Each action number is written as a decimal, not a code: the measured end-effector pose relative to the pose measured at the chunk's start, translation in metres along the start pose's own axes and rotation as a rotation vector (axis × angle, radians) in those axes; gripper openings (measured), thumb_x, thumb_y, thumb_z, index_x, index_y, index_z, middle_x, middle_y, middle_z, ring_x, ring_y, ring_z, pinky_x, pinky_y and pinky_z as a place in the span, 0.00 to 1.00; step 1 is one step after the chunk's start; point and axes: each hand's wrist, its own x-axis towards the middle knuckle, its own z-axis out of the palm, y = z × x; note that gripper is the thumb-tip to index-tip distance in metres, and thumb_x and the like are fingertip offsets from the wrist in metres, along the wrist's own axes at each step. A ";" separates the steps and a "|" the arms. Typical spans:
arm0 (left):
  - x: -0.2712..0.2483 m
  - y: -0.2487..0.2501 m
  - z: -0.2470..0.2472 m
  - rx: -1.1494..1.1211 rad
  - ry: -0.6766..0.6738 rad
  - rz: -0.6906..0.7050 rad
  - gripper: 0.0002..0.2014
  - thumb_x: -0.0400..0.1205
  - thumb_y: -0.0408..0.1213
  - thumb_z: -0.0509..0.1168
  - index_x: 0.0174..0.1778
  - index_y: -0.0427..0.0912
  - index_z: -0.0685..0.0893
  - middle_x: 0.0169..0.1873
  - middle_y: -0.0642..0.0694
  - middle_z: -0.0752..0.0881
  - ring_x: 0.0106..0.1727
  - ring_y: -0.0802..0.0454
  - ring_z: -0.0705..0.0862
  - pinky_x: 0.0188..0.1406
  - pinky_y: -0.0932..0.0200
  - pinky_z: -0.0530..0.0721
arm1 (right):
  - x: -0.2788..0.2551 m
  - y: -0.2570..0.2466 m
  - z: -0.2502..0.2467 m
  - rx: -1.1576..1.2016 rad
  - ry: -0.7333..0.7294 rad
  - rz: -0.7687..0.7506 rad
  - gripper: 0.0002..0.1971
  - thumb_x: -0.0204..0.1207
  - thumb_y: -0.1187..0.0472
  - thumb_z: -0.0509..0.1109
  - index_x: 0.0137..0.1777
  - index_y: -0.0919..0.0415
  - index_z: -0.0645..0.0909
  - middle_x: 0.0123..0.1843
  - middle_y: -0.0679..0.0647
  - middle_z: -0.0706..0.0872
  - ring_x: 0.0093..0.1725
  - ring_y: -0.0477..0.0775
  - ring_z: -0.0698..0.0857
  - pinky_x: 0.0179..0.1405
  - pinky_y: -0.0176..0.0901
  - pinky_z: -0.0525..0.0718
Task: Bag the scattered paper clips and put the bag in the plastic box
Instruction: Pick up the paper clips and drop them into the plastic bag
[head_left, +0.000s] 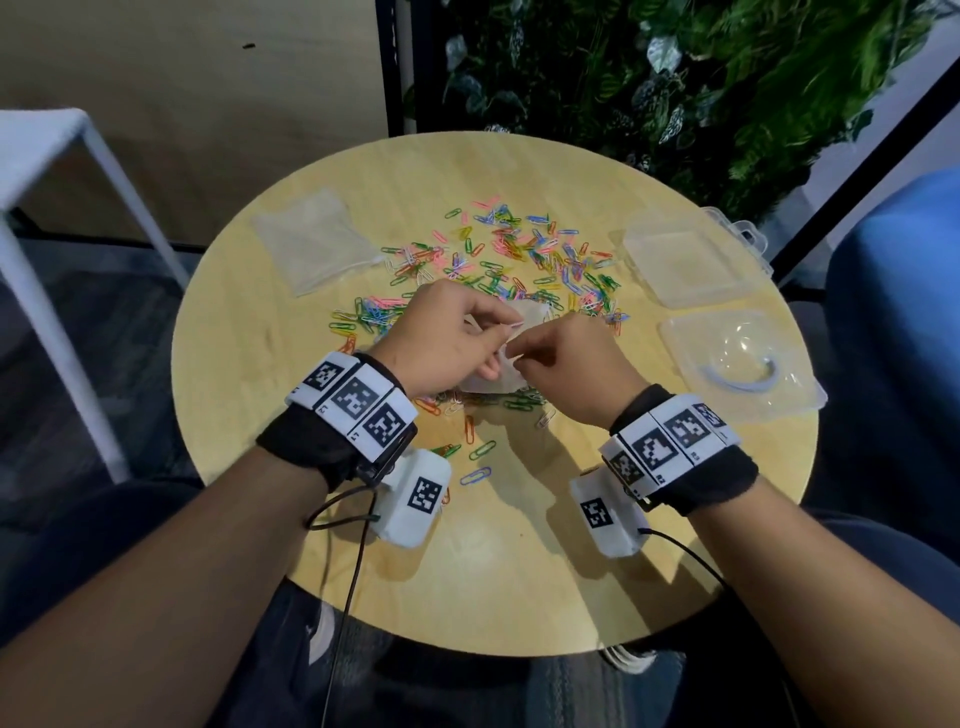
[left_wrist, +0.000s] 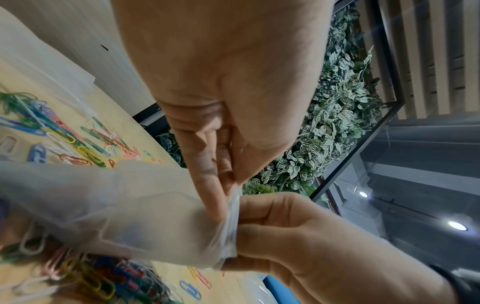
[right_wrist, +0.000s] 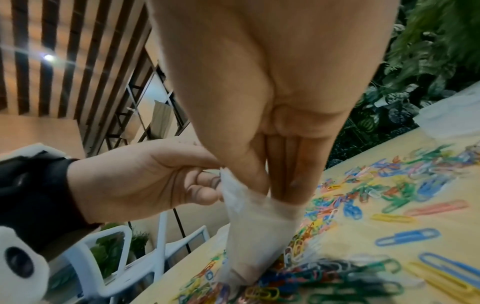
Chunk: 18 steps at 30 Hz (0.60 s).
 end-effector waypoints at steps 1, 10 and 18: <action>0.000 -0.001 -0.001 0.011 -0.001 0.003 0.09 0.84 0.32 0.69 0.58 0.38 0.91 0.40 0.39 0.93 0.34 0.42 0.93 0.43 0.48 0.94 | -0.001 -0.001 -0.001 -0.039 -0.073 -0.029 0.12 0.72 0.69 0.67 0.43 0.56 0.91 0.27 0.41 0.83 0.28 0.36 0.80 0.42 0.30 0.69; -0.004 0.002 -0.032 0.013 0.208 0.001 0.10 0.84 0.28 0.66 0.52 0.47 0.90 0.40 0.45 0.87 0.26 0.49 0.91 0.28 0.65 0.86 | 0.001 0.030 -0.046 0.105 -0.015 0.208 0.09 0.74 0.68 0.72 0.51 0.58 0.89 0.47 0.57 0.91 0.37 0.54 0.89 0.42 0.46 0.90; -0.036 -0.008 -0.101 -0.050 0.468 0.125 0.08 0.85 0.28 0.65 0.55 0.40 0.89 0.35 0.49 0.83 0.21 0.63 0.82 0.25 0.71 0.79 | -0.001 0.045 -0.024 -0.296 -0.433 0.431 0.51 0.56 0.41 0.84 0.79 0.58 0.68 0.70 0.58 0.79 0.60 0.59 0.86 0.58 0.47 0.84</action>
